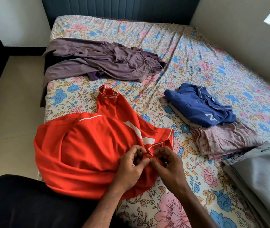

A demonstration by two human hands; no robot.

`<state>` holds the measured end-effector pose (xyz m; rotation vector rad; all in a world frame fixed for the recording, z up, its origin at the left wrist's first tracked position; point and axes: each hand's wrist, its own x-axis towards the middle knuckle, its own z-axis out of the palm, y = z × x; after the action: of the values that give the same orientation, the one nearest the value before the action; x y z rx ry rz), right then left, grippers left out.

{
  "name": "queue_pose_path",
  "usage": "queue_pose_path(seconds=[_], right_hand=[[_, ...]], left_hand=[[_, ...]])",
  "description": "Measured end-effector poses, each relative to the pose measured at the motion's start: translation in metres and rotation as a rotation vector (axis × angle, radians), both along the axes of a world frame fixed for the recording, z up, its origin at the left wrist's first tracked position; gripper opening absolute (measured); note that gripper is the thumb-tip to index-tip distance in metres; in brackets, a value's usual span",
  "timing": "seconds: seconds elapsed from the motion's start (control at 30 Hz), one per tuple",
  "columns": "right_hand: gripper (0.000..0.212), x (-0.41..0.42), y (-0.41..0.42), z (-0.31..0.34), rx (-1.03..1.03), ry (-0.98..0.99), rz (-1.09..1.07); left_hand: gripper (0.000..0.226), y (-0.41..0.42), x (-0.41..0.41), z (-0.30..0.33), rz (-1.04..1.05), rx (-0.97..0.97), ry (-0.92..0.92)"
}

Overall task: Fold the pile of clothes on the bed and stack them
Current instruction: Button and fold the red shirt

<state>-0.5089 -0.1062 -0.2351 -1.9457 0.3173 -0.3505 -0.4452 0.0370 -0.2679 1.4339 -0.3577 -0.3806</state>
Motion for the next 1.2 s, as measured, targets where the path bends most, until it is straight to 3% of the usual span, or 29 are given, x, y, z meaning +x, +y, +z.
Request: queue_pose_path(seconds=[0.1, 0.17, 0.23, 0.3, 0.37, 0.43, 0.5, 0.6, 0.67, 0.8, 0.83, 0.9, 0.97, 1.1, 1.2], right_hand=[[0.011, -0.005, -0.006, 0.01, 0.099, 0.014, 0.105], [0.008, -0.007, -0.013, 0.014, 0.024, -0.011, 0.12], [0.014, -0.007, -0.021, 0.011, -0.171, -0.065, 0.007], [0.015, -0.004, -0.029, 0.01, -0.238, -0.084, -0.162], [0.012, -0.002, -0.031, 0.013, -0.155, -0.01, -0.244], [0.024, 0.003, -0.023, 0.017, 0.068, 0.15, -0.203], [0.028, 0.008, -0.009, 0.017, 0.182, 0.281, -0.171], [0.022, 0.015, 0.004, 0.018, 0.29, 0.319, -0.192], [0.017, 0.019, 0.007, 0.023, 0.405, 0.299, -0.199], [0.022, 0.023, 0.016, 0.026, 0.501, 0.181, -0.165], [0.026, 0.024, 0.018, 0.027, 0.489, 0.148, -0.16], [0.032, 0.027, 0.019, 0.03, 0.491, 0.073, -0.15], [0.029, 0.032, 0.019, 0.037, 0.573, 0.017, -0.15], [0.008, 0.046, 0.017, 0.052, 0.726, -0.005, -0.117], [0.018, 0.057, 0.023, 0.056, 0.761, 0.018, -0.066]], left_hand=[[0.027, 0.002, 0.002, -0.002, 0.006, -0.004, 0.045], [0.03, 0.004, 0.005, 0.0, 0.034, -0.037, 0.069], [0.029, 0.011, 0.01, 0.003, 0.073, -0.101, 0.122], [0.03, 0.03, 0.019, 0.01, 0.097, -0.181, 0.187], [0.029, 0.055, 0.029, 0.018, 0.104, -0.234, 0.22], [0.03, 0.08, 0.037, 0.027, 0.076, -0.207, 0.206], [0.032, 0.095, 0.042, 0.032, 0.023, -0.082, 0.157], [0.027, 0.093, 0.044, 0.034, 0.088, 0.086, 0.05], [0.029, 0.08, 0.044, 0.037, 0.179, 0.197, -0.108], [0.056, 0.042, 0.048, 0.051, 0.188, 0.674, -0.613], [0.057, 0.034, 0.05, 0.055, 0.136, 0.787, -0.653], [0.038, 0.023, 0.056, 0.061, 0.077, 0.888, -0.67], [0.016, 0.023, 0.064, 0.062, 0.086, 0.673, -0.544], [0.026, 0.04, 0.073, 0.062, 0.042, 0.141, -0.022], [0.023, 0.051, 0.063, 0.061, 0.098, -0.091, 0.276]])
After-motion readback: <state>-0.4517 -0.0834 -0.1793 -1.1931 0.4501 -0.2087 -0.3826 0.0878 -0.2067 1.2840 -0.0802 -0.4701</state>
